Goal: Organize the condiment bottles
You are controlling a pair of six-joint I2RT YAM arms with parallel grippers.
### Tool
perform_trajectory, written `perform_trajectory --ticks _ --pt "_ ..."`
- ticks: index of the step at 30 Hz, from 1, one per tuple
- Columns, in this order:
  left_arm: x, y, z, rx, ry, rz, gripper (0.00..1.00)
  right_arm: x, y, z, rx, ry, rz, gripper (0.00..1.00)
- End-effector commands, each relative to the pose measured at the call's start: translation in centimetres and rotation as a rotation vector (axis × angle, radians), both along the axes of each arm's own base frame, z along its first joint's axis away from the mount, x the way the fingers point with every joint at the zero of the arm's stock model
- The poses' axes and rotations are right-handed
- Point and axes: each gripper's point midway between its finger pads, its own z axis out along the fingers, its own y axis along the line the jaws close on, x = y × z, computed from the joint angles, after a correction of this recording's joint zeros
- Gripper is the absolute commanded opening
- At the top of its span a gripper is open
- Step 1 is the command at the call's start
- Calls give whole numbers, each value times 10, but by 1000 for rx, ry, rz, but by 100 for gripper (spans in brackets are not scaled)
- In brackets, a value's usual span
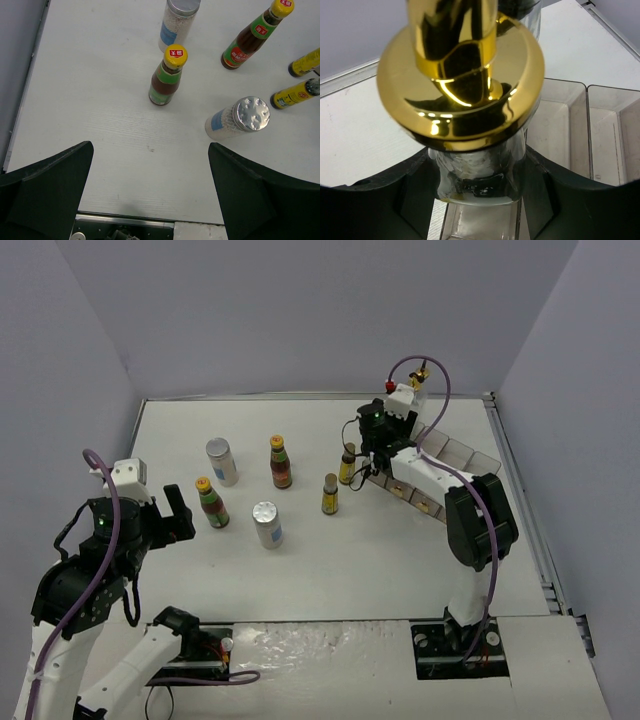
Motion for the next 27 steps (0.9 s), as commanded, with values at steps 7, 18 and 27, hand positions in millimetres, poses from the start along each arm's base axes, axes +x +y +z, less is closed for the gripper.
perform_trajectory --ticks 7,18,27 --pt "10 -2 12 -17 -42 14 97 -4 3 58 96 -163 -64 81" --pt "17 -8 14 -32 -44 3 97 -51 42 118 184 -161 212 99" --pt "21 -9 9 -15 -33 -4 97 -101 128 151 114 -113 883 99"
